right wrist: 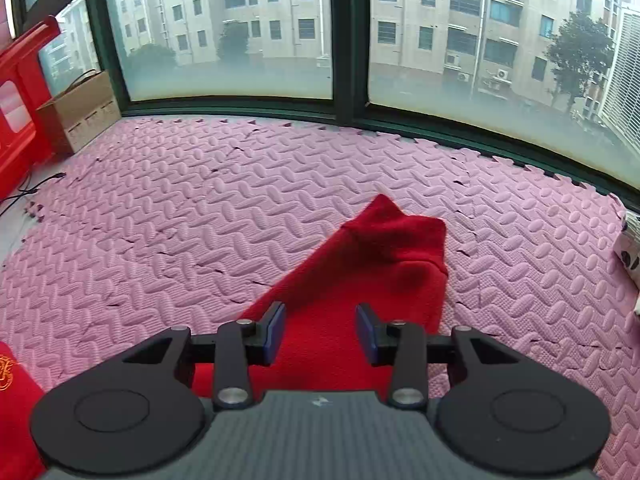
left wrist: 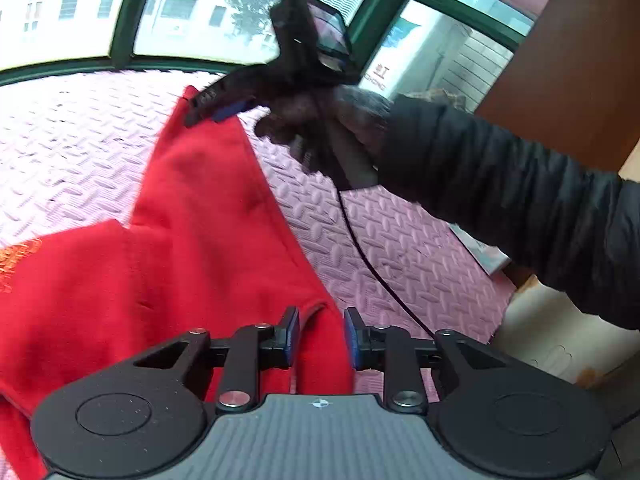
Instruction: Fold clothes
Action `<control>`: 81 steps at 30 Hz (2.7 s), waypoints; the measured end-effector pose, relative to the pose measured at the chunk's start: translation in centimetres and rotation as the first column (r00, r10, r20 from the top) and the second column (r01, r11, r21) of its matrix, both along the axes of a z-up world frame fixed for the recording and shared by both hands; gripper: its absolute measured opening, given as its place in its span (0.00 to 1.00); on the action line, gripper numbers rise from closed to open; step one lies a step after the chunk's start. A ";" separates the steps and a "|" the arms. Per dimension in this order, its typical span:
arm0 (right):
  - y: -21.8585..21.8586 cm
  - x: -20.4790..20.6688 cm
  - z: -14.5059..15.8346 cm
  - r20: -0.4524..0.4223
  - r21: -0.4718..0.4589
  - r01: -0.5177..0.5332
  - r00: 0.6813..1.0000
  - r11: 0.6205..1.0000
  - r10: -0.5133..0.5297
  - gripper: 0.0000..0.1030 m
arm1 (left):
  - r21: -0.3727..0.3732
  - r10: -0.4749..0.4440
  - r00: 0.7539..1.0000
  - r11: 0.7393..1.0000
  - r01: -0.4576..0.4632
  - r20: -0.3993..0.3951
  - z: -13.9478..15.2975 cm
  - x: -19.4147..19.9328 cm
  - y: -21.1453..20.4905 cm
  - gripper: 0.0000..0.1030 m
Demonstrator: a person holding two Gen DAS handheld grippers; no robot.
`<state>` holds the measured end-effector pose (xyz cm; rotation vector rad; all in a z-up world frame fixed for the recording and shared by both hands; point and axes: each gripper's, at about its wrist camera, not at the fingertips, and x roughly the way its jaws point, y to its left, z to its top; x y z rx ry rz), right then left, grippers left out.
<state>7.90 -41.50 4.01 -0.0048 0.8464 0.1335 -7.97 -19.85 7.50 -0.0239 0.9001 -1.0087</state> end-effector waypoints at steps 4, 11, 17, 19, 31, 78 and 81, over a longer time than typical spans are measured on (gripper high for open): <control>3.6 -2.4 1.1 0.008 0.037 -0.121 0.993 0.992 0.121 0.39 | 0.013 0.202 0.978 0.979 -0.203 0.056 1.0 2.6 4.1 0.40; 9.2 -6.2 2.4 0.023 0.089 -0.293 0.956 0.952 0.292 0.50 | 0.052 0.515 0.850 0.851 -0.522 0.110 0.7 7.5 10.2 0.57; 11.7 -8.4 2.5 0.016 0.108 -0.336 0.942 0.936 0.336 0.63 | 0.093 0.588 0.808 0.803 -0.589 0.045 -1.8 10.6 11.9 0.72; 11.9 -9.1 2.4 0.012 0.108 -0.337 0.941 0.935 0.338 0.64 | 0.096 0.601 0.799 0.795 -0.600 0.010 -2.4 11.2 12.2 0.71; 9.5 -13.1 3.5 0.058 0.146 -0.244 0.969 0.959 0.238 0.76 | -0.048 0.578 0.812 0.811 -0.583 -0.082 -0.7 8.8 14.1 0.15; 14.3 -6.3 1.2 -0.367 0.118 -0.399 0.833 0.909 0.414 0.53 | -0.047 0.068 0.994 0.997 -0.064 0.084 -2.5 -2.5 5.0 0.09; 16.0 -6.2 0.0 -0.425 0.069 -0.483 0.777 0.873 0.464 0.53 | -0.053 0.071 0.995 0.996 -0.067 0.074 -2.4 -2.9 5.0 0.09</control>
